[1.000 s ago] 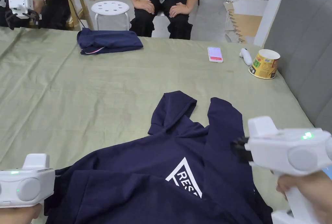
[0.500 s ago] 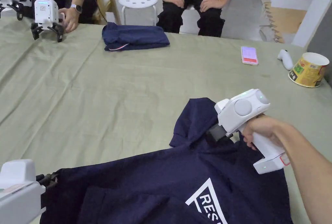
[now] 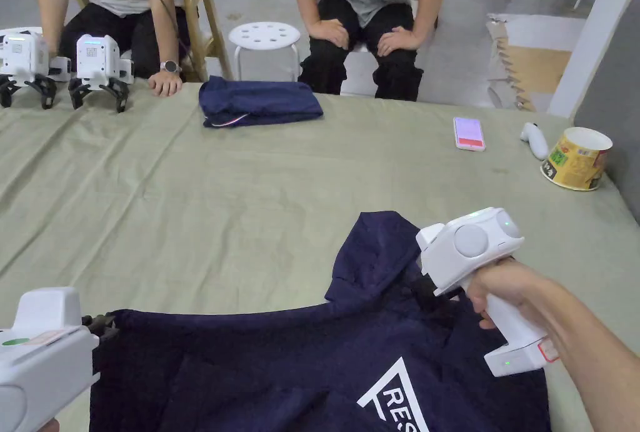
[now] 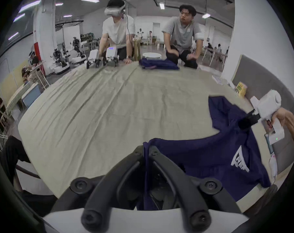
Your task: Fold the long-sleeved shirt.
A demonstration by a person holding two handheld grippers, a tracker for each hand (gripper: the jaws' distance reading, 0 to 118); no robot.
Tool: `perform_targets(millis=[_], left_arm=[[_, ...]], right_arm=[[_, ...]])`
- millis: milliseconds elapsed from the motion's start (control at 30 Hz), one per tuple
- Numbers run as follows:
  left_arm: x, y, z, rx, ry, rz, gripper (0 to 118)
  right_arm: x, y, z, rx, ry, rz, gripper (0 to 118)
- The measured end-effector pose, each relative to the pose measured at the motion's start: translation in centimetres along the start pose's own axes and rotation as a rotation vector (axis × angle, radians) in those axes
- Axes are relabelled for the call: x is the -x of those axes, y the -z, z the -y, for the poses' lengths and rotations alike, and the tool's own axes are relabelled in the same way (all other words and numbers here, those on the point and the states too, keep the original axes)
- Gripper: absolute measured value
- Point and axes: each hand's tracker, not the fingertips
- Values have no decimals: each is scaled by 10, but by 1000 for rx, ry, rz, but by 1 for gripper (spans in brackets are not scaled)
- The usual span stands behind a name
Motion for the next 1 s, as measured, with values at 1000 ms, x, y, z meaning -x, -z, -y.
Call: perform_targets(millis=[1000], left_arm=[[-138, -113, -475, -608, 80, 58, 8]], right_arm=[[-91, -508, -170, -794, 78, 582, 9]])
